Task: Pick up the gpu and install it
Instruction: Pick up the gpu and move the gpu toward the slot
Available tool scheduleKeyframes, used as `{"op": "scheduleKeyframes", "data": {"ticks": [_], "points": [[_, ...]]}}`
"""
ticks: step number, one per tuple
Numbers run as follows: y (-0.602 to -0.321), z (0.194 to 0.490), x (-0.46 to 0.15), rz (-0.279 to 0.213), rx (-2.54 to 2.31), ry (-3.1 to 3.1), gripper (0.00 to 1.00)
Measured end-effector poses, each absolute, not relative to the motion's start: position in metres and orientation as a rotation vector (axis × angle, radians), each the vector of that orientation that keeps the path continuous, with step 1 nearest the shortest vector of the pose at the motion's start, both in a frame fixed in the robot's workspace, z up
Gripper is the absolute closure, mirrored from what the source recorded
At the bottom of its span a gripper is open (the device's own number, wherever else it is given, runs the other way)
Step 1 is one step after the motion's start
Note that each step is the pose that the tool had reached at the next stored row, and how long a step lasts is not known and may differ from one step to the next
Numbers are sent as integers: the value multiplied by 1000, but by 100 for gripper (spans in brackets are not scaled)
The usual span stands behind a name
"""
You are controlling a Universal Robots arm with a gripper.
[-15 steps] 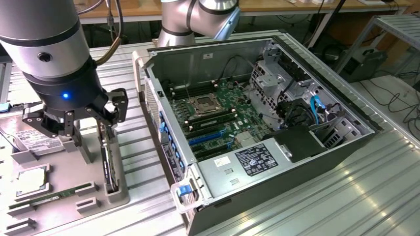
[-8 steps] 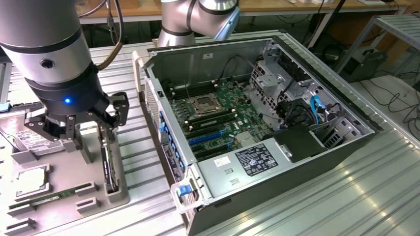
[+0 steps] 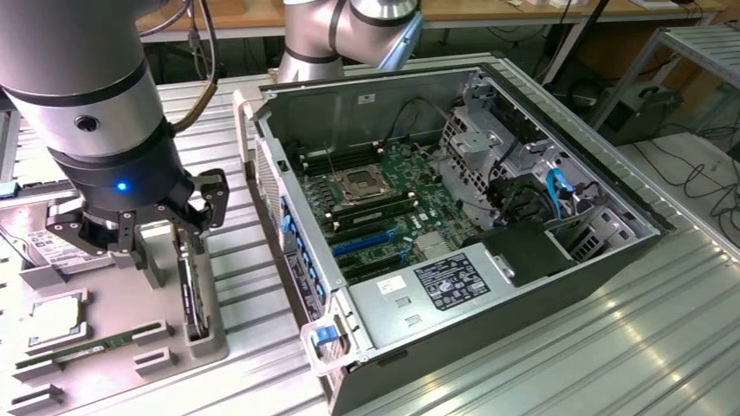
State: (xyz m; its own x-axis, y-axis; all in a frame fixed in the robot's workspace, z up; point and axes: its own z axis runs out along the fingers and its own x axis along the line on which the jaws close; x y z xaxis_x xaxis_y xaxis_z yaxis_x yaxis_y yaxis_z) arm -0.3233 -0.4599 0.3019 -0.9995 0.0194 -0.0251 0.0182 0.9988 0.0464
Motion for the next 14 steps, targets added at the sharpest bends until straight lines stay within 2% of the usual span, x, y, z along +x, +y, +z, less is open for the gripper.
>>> {"op": "scheduleKeyframes", "data": {"ticks": [14], "points": [[-467,294,-323,72,21,3115,40]]}}
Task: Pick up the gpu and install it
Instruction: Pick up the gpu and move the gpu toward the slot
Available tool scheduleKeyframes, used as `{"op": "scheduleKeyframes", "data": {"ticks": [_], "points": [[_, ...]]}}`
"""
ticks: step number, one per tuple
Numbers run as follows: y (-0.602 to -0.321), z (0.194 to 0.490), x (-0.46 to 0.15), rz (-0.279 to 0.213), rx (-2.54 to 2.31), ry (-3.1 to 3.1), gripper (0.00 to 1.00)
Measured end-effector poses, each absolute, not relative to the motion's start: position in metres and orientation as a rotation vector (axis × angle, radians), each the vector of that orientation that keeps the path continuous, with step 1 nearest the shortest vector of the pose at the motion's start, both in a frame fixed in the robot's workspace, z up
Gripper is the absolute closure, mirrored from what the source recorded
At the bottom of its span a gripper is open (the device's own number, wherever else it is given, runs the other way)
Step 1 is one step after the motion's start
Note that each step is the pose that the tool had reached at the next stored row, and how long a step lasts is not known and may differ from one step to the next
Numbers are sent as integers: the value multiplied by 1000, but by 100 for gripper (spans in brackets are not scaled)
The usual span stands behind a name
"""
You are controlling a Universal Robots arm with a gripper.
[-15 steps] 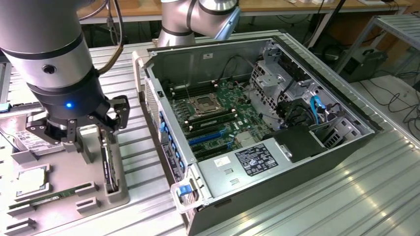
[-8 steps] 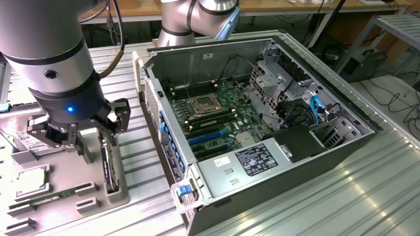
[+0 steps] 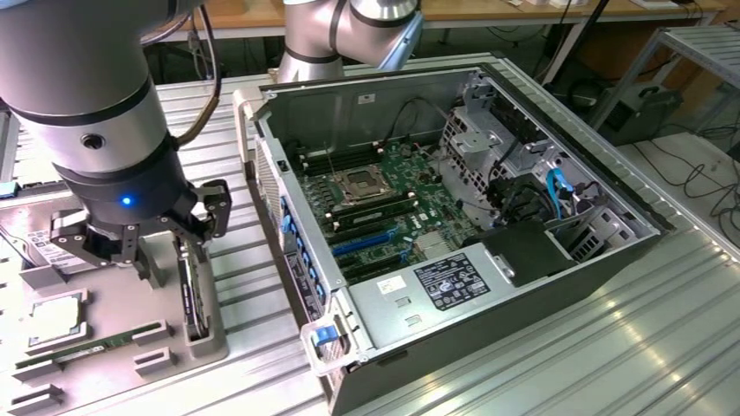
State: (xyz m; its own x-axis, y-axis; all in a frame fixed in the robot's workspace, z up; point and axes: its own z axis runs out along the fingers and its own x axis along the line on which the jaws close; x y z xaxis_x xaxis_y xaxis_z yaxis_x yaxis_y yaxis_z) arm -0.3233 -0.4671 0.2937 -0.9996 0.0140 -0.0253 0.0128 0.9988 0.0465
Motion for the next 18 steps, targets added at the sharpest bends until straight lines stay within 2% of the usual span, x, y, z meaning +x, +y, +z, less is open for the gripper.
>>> {"op": "scheduleKeyframes", "data": {"ticks": [18], "points": [[-473,279,-323,73,14,3127,40]]}}
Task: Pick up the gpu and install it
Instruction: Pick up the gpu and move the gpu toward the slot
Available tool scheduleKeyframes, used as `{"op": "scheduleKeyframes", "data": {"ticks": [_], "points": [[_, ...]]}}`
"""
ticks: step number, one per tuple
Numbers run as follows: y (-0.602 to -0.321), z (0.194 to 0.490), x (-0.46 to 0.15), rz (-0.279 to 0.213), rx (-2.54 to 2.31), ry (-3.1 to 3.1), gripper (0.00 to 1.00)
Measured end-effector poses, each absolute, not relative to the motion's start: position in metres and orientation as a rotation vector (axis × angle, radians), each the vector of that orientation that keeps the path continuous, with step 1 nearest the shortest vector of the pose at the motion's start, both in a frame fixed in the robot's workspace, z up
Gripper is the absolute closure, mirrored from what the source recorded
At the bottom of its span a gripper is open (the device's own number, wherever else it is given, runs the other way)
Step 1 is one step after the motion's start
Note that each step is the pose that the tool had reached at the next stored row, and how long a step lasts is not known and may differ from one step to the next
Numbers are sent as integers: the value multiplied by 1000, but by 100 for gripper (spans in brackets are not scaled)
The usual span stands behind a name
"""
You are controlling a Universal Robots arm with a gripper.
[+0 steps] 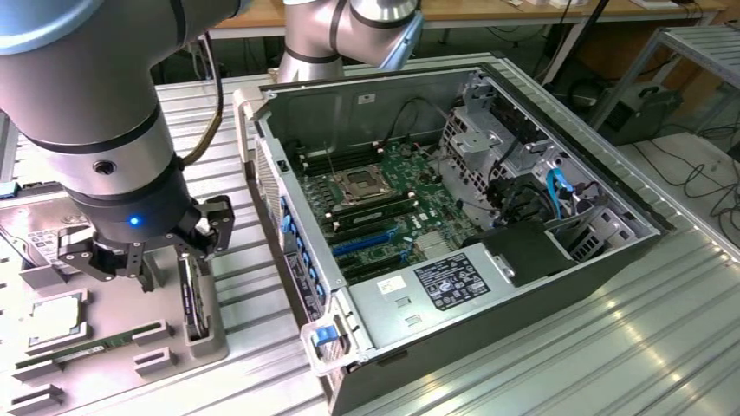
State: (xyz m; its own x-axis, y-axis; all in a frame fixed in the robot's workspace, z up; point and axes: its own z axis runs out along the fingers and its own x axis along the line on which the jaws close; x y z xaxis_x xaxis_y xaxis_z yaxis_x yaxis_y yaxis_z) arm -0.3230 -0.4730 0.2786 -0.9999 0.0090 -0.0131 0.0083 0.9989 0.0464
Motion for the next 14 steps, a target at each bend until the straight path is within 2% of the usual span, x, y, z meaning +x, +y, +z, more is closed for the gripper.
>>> {"op": "scheduleKeyframes", "data": {"ticks": [14], "points": [[-471,274,-322,67,14,3139,40]]}}
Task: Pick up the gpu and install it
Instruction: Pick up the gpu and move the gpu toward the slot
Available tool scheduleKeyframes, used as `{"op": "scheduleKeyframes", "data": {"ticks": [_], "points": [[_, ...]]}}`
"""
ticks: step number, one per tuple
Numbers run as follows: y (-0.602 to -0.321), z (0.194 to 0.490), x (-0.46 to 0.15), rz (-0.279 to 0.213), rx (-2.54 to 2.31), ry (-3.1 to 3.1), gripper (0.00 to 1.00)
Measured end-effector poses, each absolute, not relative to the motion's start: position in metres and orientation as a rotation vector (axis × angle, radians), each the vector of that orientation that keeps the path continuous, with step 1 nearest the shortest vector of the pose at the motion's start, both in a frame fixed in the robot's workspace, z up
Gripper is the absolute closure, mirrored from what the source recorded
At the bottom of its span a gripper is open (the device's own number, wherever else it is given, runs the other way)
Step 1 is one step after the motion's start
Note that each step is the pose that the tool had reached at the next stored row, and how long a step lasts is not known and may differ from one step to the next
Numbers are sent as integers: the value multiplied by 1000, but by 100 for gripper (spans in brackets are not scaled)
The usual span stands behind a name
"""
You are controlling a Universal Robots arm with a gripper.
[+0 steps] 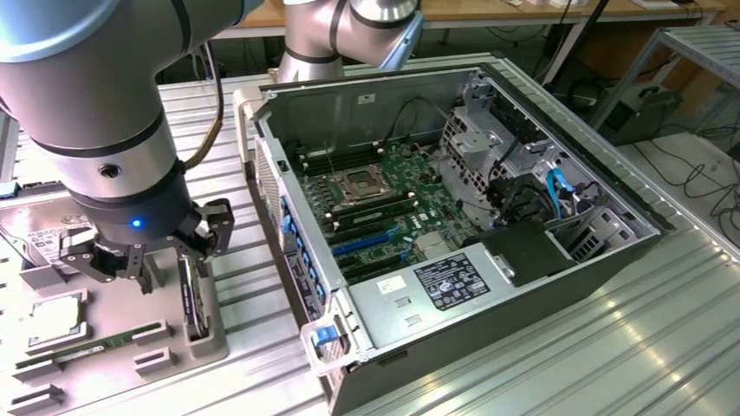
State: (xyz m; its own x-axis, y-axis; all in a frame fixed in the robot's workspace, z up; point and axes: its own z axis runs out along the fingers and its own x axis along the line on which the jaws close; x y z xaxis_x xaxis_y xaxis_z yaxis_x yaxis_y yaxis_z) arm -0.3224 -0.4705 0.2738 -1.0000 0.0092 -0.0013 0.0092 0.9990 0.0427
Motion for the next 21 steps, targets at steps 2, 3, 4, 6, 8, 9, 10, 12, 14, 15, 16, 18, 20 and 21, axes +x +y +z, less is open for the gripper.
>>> {"op": "scheduleKeyframes", "data": {"ticks": [2,3,4,6,8,9,10,12,14,15,16,18,20,21], "points": [[-468,273,-322,63,14,3140,40],[-467,272,-320,62,14,3140,40],[-467,271,-320,62,15,3139,40],[-467,267,-318,62,20,3139,40],[-467,263,-318,62,33,3139,40],[-467,262,-318,62,38,3139,40],[-467,260,-318,62,42,3139,40],[-467,256,-317,62,57,3138,40],[-467,252,-317,62,74,3138,40],[-466,250,-317,62,77,3138,40],[-466,248,-317,62,79,3138,40],[-465,245,-317,62,83,3138,40],[-464,241,-317,62,87,3137,40],[-463,239,-317,62,88,3137,40]]}}
